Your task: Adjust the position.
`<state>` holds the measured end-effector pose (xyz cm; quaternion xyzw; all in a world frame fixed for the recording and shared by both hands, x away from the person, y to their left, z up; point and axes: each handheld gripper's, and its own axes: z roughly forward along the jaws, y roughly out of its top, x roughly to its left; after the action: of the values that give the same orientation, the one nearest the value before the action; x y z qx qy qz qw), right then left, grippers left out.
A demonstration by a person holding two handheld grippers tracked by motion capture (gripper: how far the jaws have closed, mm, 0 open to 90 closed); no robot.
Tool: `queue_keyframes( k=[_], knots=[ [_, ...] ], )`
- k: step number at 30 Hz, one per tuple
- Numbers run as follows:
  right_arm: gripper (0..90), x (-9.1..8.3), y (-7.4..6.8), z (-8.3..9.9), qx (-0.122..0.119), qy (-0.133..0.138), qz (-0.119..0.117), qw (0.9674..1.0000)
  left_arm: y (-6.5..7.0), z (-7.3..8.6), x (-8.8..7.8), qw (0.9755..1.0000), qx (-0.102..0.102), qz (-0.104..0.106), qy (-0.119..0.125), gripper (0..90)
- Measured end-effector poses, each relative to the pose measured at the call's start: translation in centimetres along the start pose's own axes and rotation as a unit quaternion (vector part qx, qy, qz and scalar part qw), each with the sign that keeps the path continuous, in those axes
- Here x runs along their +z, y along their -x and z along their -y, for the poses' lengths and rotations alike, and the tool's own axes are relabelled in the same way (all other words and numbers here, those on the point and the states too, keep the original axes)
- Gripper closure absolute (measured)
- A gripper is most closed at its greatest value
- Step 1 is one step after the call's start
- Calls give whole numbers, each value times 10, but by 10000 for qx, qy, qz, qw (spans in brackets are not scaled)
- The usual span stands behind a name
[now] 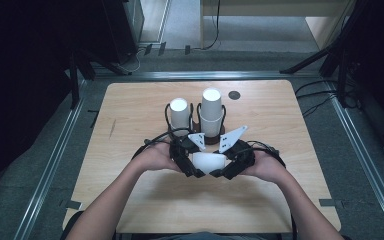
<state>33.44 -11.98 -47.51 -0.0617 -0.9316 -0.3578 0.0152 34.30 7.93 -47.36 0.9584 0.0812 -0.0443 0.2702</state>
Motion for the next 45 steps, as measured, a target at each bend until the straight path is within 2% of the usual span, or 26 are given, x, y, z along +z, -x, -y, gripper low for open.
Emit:
queue_keyframes(
  k=[2,3,4,6,10,12,13,14,16,18,19,20,21,22,24,27,33,36,37,39,40,41,43,45],
  knots=[
    [329,1,0,0,-10,-40,-49,10000,2,0,0,10000,67,-51,29,220],
    [331,0,0,0,-8,-57,-61,10000,4,1,0,9997,172,-161,93,220],
    [331,-1,0,0,-14,-110,-50,9999,5,1,-1,9995,204,-197,160,188],
    [331,-3,0,0,-56,-73,-43,9999,4,1,-2,9995,29,-191,269,99],
    [330,-11,3,1,19,101,54,9999,1,3,-6,9982,-171,-166,551,49],
    [330,-13,3,2,44,152,82,9998,0,4,-7,9977,-220,-141,630,39],
    [329,-17,4,3,97,255,107,9996,0,6,-8,9967,-275,-114,750,39],
    [329,-17,4,3,97,255,107,9996,0,6,-8,9967,-275,-114,750,39],
    [330,-22,6,4,114,365,107,9992,0,8,-10,9949,-384,-120,926,39],
    [329,-24,6,4,182,433,106,9988,0,9,-10,9944,-392,-129,968,39],
    [329,-26,6,5,206,486,89,9986,2,10,-12,9928,-316,-239,1127,39],
    [329,-26,6,5,206,486,89,9986,2,10,-12,9928,-316,-239,1127,40],
    [329,-27,7,5,212,511,109,9984,2,11,-14,9914,-319,-253,1241,40],
    [329,-29,7,5,232,570,108,9980,2,12,-14,9899,-393,-210,1344,41],
    [329,-32,7,5,245,709,100,9971,2,14,-14,9890,-477,-184,1388,52],
    [329,-33,8,5,254,757,67,9968,2,14,-14,9878,-532,-139,1457,52],
    [328,-33,8,5,270,867,-17,9959,4,12,-17,9812,-577,-27,1842,67],
    [328,-33,8,4,254,918,-50,9954,5,11,-17,9805,-578,19,1877,67],
    [328,-34,7,4,262,943,-74,9952,5,11,-16,9792,-593,69,1938,69],
    [328,-34,7,4,255,972,-128,9949,4,13,-18,9774,-626,104,2018,128],
    [328,-34,7,4,255,972,-128,9949,4,13,-18,9774,-626,104,2018,133],
    [328,-34,7,4,225,977,-125,9949,2,14,-19,9757,-678,201,2076,133],
    [328,-34,7,4,217,979,-151,9948,2,16,-21,9754,-665,197,2093,149],
    [328,-32,7,4,230,962,-211,9949,1,17,-23,9731,-732,293,2166,150]
  ],
)
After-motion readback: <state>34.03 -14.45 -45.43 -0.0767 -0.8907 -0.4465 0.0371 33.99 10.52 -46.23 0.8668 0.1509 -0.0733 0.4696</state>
